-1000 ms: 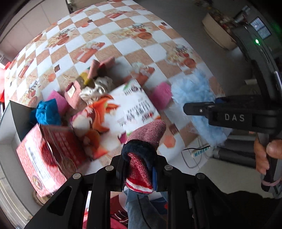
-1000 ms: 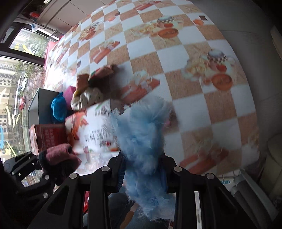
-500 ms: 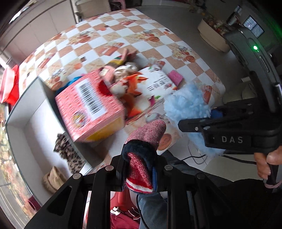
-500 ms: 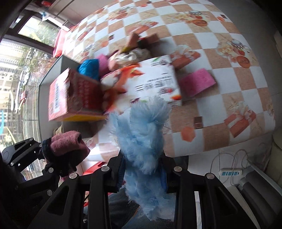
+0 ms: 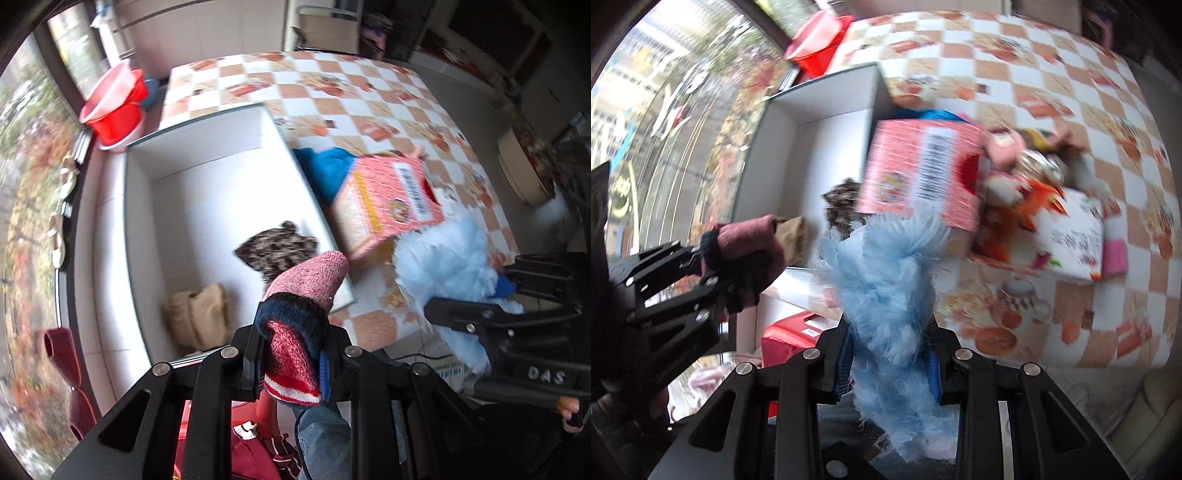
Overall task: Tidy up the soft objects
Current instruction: 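Carry the knit hat and blue boa in both tools over the white box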
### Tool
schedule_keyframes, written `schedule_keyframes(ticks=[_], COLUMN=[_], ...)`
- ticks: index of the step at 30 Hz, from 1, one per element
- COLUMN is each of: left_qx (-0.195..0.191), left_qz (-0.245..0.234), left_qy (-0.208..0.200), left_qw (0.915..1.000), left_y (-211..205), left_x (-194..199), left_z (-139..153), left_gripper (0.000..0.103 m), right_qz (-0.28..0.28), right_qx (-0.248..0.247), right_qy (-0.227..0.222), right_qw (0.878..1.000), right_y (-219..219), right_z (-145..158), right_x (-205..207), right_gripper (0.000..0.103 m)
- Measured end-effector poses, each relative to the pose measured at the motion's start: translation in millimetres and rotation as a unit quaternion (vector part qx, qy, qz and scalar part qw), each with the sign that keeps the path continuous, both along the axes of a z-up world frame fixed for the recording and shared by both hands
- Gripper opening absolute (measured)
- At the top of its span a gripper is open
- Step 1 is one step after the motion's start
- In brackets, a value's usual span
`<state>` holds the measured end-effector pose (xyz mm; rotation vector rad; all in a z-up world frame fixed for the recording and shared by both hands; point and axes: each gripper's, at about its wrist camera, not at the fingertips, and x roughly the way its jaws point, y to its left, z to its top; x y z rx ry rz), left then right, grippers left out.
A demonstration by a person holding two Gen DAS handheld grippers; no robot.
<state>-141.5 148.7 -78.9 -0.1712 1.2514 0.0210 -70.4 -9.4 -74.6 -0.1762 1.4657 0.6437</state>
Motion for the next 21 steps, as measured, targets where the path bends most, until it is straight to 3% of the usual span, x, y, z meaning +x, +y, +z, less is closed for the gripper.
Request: schedule_keyframes(ticks=[6,21], left_qx=[-0.003,-0.014], left_qz=[0.059,0.118], left_qy=[-0.001,-0.028], left_qw=[0.9982,0.9926], left_y=[41.6,86.2], left_x=[-6.3,2.0], left_z=[-3.3,1.8], left_gripper=[0.023,0.024], right_qz=[0.059,0.088], right_qx=[0.005,0.009], right_qy=[-0.023,-0.019], right_qw=[0.998,0.996], right_y=[50.6,111.1], right_z=[16.9,30.6], right_x=[-6.2,18.7], right_gripper=[0.034,0.034])
